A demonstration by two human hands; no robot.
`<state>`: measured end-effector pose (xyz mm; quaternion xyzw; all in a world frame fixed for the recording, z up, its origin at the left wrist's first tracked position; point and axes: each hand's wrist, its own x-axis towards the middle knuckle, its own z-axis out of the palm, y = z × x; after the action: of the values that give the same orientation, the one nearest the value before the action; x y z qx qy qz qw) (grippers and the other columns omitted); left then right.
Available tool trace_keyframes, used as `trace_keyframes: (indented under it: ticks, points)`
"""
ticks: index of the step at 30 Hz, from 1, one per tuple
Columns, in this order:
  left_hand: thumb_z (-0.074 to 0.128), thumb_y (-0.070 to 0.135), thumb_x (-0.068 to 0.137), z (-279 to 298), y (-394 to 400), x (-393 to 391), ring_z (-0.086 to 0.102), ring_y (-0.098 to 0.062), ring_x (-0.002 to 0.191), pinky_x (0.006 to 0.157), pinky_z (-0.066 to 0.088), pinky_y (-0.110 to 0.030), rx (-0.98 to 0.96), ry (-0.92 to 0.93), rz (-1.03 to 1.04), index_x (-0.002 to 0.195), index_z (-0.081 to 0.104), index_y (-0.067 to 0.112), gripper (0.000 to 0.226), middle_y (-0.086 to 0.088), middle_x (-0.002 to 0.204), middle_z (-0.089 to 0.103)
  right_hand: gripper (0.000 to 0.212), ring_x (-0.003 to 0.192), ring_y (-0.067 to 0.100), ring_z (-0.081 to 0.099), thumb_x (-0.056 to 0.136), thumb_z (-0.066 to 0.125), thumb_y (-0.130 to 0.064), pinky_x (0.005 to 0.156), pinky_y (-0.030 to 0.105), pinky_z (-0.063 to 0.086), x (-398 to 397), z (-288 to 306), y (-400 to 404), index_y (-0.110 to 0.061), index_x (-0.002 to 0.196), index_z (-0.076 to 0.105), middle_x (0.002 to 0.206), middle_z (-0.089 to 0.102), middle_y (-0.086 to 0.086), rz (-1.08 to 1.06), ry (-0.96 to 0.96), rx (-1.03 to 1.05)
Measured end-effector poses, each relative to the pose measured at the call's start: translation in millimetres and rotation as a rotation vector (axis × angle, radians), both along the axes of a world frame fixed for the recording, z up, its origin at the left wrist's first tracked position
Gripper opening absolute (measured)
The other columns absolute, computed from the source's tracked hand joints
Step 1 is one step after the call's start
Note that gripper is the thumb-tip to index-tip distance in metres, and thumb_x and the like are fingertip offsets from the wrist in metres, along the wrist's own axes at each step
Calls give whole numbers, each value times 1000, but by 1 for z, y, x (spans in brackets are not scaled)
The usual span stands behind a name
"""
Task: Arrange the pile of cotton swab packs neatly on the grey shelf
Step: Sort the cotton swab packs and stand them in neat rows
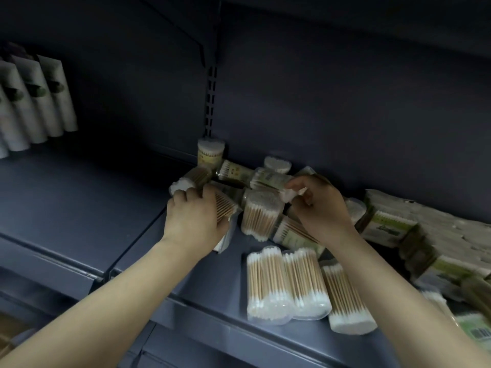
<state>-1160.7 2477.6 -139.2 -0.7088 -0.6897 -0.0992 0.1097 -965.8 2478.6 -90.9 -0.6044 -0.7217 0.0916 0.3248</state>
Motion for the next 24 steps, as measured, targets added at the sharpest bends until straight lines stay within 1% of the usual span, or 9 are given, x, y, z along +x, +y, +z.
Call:
trace_keyframes:
  ticks: [2,4,7,8,10,13,18,20,24]
  points:
    - [41,56,87,2,-1,2,43,-32,116,91,37,-37,-6,-4,31,135,26,9,70,-13,127,47,20,71,-6,46,89,52,-10,61,5,34,0,-1,0,-23,102,60,83,42,-28,-6,-5,-1]
    - [53,56,80,2,-2,3,47,-37,111,89,38,-41,8,-54,56,132,33,4,76,-17,122,51,22,71,-7,46,89,52,-10,61,4,34,1,-2,0,-22,105,61,83,43,-27,-5,-3,-6]
    - [83,46,48,1,-2,4,59,-43,76,66,47,-46,60,-143,-7,103,56,-6,80,-28,86,60,25,71,-9,45,89,50,-9,60,2,34,0,-2,-3,-21,107,61,89,47,-22,9,0,-20]
    - [86,43,37,0,-2,4,59,-42,64,58,47,-44,108,-146,-2,92,59,-6,79,-27,75,59,26,72,-8,45,89,50,-8,61,0,34,-1,-2,-3,-20,108,61,92,49,-19,14,1,-22]
    - [87,41,30,0,-4,4,58,-39,57,53,47,-41,130,-161,4,84,59,-5,77,-25,68,57,28,73,-6,45,87,49,-7,61,-3,34,-2,-2,-5,-18,110,61,96,51,-15,23,4,-21]
    - [87,40,31,5,-12,4,57,-37,59,53,47,-39,151,-137,-7,84,59,-3,73,-24,70,57,29,78,-3,44,87,49,-5,61,-5,32,-3,-1,-7,-16,110,61,97,52,-13,32,-4,-14]
    - [85,39,36,10,-23,3,58,-39,64,55,47,-38,164,-145,22,87,58,-4,71,-29,78,59,27,71,-10,45,86,50,-3,62,-6,32,-4,0,-13,-15,106,63,92,52,-13,42,29,-19]
    - [82,40,42,13,-29,5,58,-41,69,57,47,-39,172,-149,28,92,57,-4,71,-30,83,59,27,74,-6,47,85,51,-3,63,-4,33,-3,-1,-14,-16,105,63,91,53,-14,36,46,-19]
    - [69,44,58,22,-45,13,55,-42,82,65,46,-43,174,-218,4,102,53,-1,64,-26,94,57,26,88,3,52,84,51,-5,69,10,38,1,-1,-21,-20,100,64,95,57,-13,21,58,-23]
